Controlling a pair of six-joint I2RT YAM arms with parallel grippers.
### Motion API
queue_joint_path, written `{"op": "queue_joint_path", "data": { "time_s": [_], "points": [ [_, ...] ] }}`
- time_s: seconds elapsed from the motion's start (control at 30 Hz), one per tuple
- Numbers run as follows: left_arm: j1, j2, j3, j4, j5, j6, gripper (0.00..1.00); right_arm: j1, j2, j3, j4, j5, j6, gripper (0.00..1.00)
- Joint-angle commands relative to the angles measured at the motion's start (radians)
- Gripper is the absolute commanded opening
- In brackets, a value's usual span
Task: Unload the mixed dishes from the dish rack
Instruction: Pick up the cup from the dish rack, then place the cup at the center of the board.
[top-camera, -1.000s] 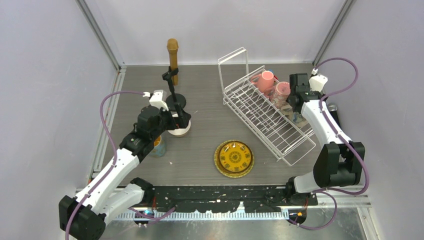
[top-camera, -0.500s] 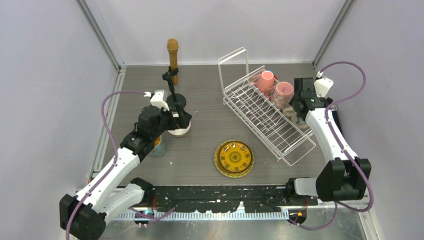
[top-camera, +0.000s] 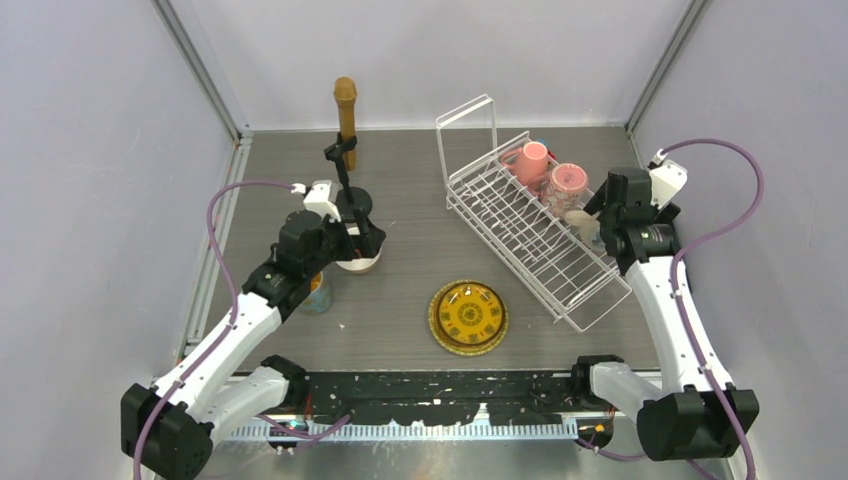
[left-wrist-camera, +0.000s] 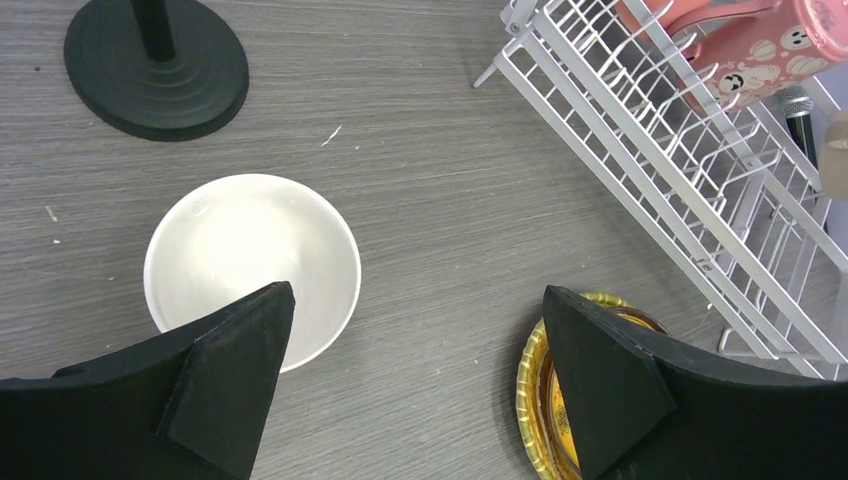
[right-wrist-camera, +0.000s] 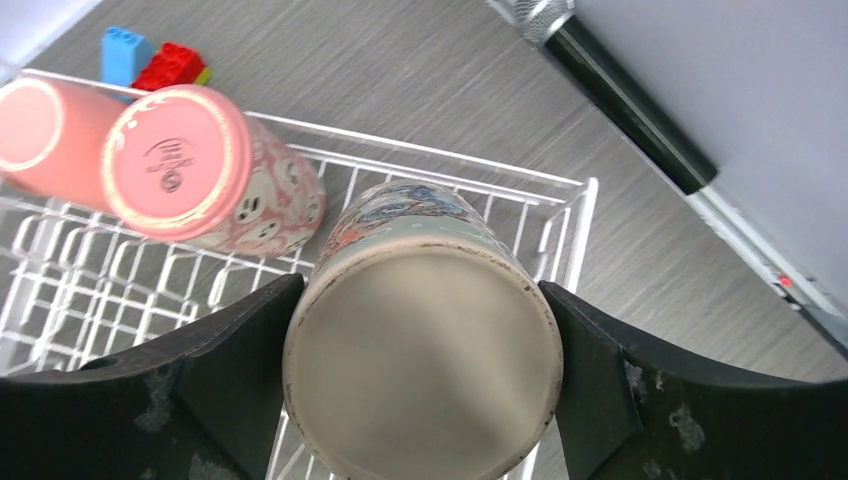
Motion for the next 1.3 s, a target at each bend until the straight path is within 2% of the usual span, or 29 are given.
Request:
{"op": "queue_joint_path", "data": {
  "time_s": [0.0, 0.1, 0.3, 0.43, 0.57, 0.8, 0.9, 1.03, 1.1, 1.27],
  "points": [
    [0.004, -0.004, 0.014, 0.046, 0.026, -0.002, 1.0, -0.002, -0.092, 0.004, 0.162, -0.125, 0.032, 0.0],
    [0.004, -0.003, 0.022, 0.036, 0.024, -0.003, 1.0, -0.003, -0.129, -0.008, 0.197, -0.221, 0.048, 0.0],
    [0.004, 0.003, 0.023, 0.048, 0.035, -0.007, 1.0, -0.002, -0.195, -0.021, 0.223, -0.307, 0.07, 0.0],
    [0.004, 0.014, 0.025, 0.067, 0.071, -0.009, 1.0, -0.002, -0.213, -0.054, 0.292, -0.445, 0.129, 0.0],
    [0.004, 0.023, 0.034, 0.063, 0.083, -0.009, 1.0, -0.002, -0.197, -0.09, 0.401, -0.606, 0.188, 0.0],
    [0.004, 0.015, 0.025, 0.087, 0.138, -0.004, 1.0, -0.002, -0.159, -0.114, 0.523, -0.751, 0.249, 0.0],
    [0.004, 0.016, 0.02, 0.124, 0.208, 0.003, 1.0, -0.002, -0.14, -0.133, 0.61, -0.855, 0.307, 0.0],
    [0.004, 0.006, 0.001, 0.267, 0.424, 0.014, 1.0, -0.001, -0.097, -0.148, 0.731, -0.974, 0.377, 0.0],
    [0.003, 0.003, -0.004, 0.332, 0.483, 0.01, 1.0, -0.001, -0.091, -0.151, 0.771, -1.006, 0.401, 0.0],
    [0.002, 0.057, 0.032, 0.475, 0.534, -0.03, 1.0, -0.002, -0.074, -0.18, 0.926, -1.1, 0.515, 0.0]
  ]
}}
